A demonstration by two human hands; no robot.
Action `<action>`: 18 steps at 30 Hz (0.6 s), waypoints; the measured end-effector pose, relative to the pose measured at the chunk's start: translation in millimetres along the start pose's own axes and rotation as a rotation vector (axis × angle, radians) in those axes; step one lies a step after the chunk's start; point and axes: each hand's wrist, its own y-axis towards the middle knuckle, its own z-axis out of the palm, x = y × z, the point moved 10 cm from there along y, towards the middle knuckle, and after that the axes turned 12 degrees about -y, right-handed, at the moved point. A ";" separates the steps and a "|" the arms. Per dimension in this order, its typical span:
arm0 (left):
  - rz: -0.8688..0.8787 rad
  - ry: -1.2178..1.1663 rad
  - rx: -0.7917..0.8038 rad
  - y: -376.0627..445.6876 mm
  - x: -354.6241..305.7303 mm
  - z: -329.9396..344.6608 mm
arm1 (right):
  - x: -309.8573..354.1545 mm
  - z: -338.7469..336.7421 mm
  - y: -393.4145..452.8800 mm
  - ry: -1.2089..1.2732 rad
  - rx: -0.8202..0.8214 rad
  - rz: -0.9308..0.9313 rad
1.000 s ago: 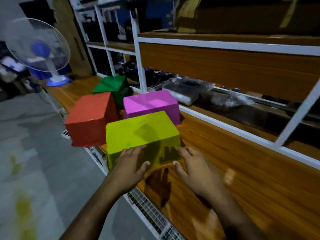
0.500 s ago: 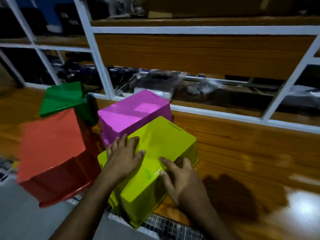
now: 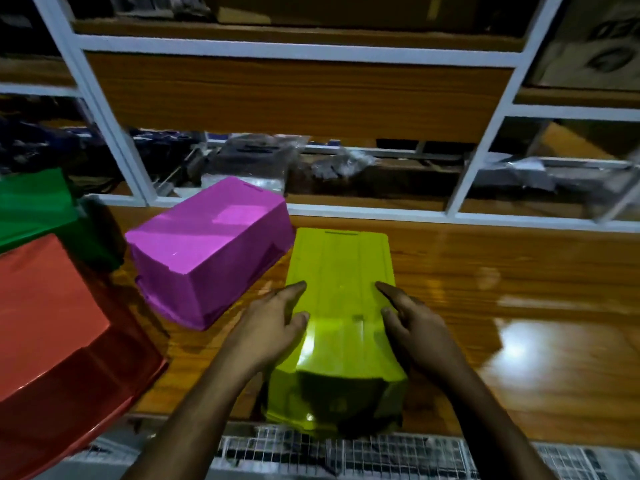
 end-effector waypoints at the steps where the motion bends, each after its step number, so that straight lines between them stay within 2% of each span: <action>1: 0.011 -0.026 -0.009 0.0 -5.1 5.4 | -11.2 -2.8 -1.1 0.043 0.013 0.026; 5: 0.038 -0.107 -0.070 -0.6 -19.9 16.6 | -47.9 -2.6 -5.9 0.281 0.041 0.191; 11: 0.067 -0.124 -0.108 0.9 -33.8 19.3 | -53.6 -28.9 -0.4 0.290 -0.068 0.231; 15: 0.048 -0.255 -0.090 6.4 -37.6 25.0 | -34.0 -64.6 10.6 0.380 -0.137 0.117; 18: 0.026 -0.411 -0.047 12.4 -46.1 33.8 | -5.2 -90.3 17.8 0.301 -0.160 0.000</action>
